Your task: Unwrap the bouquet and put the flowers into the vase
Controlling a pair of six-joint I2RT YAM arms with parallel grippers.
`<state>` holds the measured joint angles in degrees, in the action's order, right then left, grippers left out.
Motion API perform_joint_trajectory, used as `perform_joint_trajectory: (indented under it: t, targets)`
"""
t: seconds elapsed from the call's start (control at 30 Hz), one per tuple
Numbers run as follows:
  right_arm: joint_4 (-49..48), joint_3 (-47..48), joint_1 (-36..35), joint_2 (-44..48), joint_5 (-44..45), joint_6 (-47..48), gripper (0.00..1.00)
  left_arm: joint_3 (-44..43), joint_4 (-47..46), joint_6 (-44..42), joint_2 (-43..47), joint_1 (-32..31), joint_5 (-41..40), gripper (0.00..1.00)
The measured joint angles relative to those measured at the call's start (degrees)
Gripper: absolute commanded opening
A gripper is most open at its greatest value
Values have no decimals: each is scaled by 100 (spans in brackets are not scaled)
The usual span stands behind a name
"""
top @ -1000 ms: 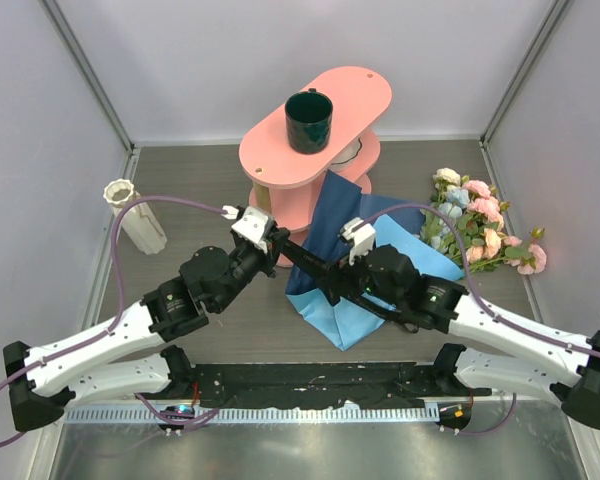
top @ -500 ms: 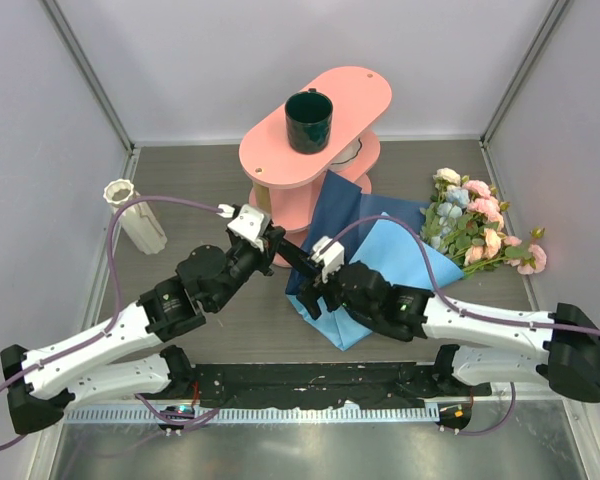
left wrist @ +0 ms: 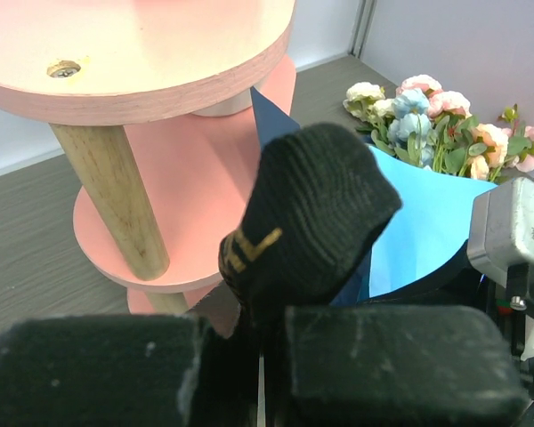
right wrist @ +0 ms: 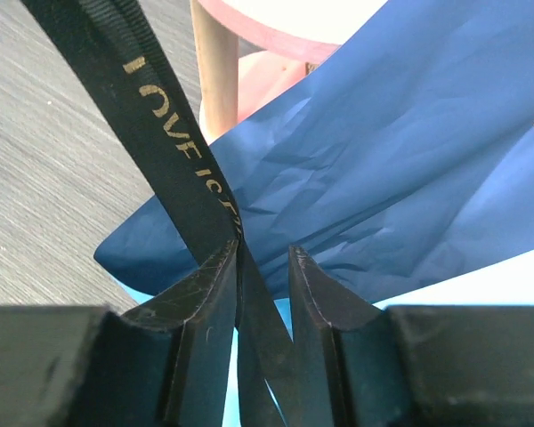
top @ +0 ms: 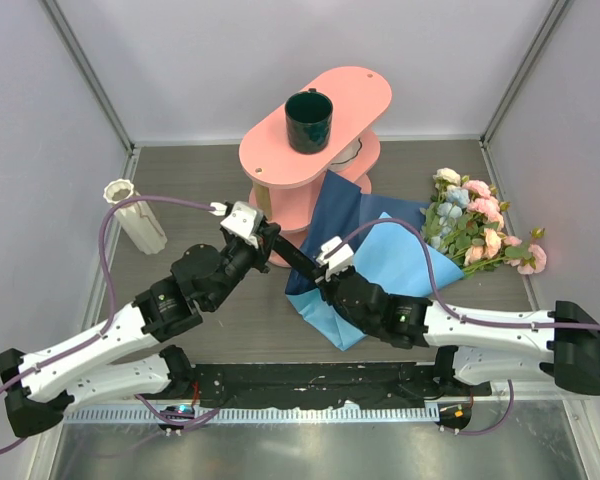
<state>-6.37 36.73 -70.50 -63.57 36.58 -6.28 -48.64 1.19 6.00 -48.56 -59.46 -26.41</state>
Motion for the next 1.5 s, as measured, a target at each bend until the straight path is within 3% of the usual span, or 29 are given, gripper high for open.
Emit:
perform_joint_trajectory:
  t: [0.07, 0.2, 0.33, 0.53, 0.63, 0.67, 0.77, 0.97, 1.03, 1.07, 1.1, 1.2, 1.37, 1.43, 1.5]
  targets:
    - [-98, 0, 0, 22, 74, 9, 33, 0, -2, 20, 31, 17, 9, 0]
    - [-221, 0, 0, 17, -33, 20, 53, 0, -2, 85, 76, 57, 55, 0]
    - [-306, 2, 0, -125, -313, 50, 53, 0, -2, 111, 125, 74, 98, 0]
    - [-313, 46, 0, -691, -275, 68, 42, 0, -11, 129, 289, 107, 236, 0]
    - [-306, 122, 0, -844, -173, 125, 25, 0, -17, 129, 376, 109, 264, 0]
    - [-310, 155, 0, -859, -131, 138, 11, 0, -22, 129, 400, 109, 264, 0]
    - [-319, 186, 0, -774, 37, 146, 1, 0, -24, 125, 435, 109, 256, 0]
    - [-103, 186, 0, 203, 380, 50, 1, 9, -50, 103, 468, 109, 201, 1]
    - [-35, 195, 0, 675, 452, 9, 1, 9, -44, 103, 426, 109, 245, 13]
    - [22, 203, 0, 935, 476, -9, 1, 9, -46, 92, 400, 109, 282, 24]
    - [103, 208, 0, 1226, 490, -20, 1, 9, -42, 96, 343, 111, 404, 49]
    - [354, 247, 0, 1801, 494, -39, 1, 9, 17, 52, 240, 120, 960, 79]
    - [1174, 413, 0, 2509, 468, -35, 1, 9, 11, -15, 321, 127, 2472, 89]
    - [1578, 527, 0, 2715, 424, -52, 1, 9, -33, -28, 367, 127, 3036, 100]
    - [1880, 627, 0, 2865, 343, -83, 1, 0, -33, -35, 339, 127, 3482, 100]
